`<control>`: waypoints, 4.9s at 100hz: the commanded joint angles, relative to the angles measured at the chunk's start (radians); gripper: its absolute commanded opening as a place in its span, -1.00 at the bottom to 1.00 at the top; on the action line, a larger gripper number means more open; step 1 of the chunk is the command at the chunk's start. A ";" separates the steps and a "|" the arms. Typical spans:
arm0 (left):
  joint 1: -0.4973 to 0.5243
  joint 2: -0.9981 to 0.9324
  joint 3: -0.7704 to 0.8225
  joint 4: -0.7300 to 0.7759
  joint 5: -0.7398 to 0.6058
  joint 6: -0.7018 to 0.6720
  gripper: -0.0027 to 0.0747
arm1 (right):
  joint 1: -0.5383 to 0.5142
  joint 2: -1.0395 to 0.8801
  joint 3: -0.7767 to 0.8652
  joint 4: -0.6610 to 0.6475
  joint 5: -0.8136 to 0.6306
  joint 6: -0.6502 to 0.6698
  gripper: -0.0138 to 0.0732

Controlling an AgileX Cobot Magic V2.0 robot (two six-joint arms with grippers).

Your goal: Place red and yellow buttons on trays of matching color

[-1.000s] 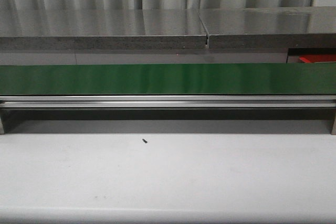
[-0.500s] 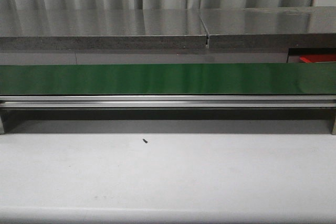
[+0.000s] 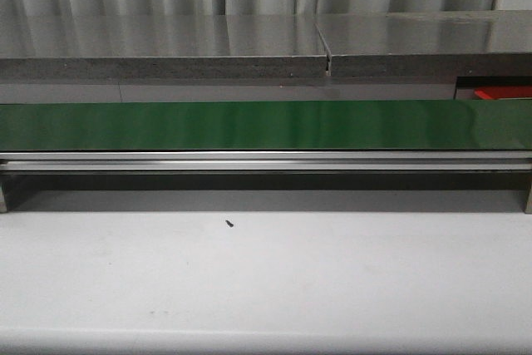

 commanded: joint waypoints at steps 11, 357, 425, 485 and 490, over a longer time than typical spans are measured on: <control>-0.007 0.009 -0.025 -0.019 -0.067 -0.003 -0.98 | -0.005 -0.044 -0.034 0.001 -0.044 -0.001 -0.41; -0.007 0.009 -0.025 -0.019 -0.067 -0.003 -0.98 | 0.264 -2.019 1.683 0.162 -0.101 -0.151 -0.84; -0.007 0.009 -0.025 -0.019 -0.067 -0.003 -0.98 | 0.419 -2.131 1.791 -0.029 -0.313 0.082 -0.84; -0.007 0.009 -0.025 -0.019 -0.067 -0.003 -0.98 | 0.426 -2.416 2.203 -0.312 -0.638 0.413 -0.84; -0.007 0.009 -0.025 -0.019 -0.067 -0.003 -0.98 | 0.426 -2.424 2.228 -0.312 -0.657 0.413 -0.84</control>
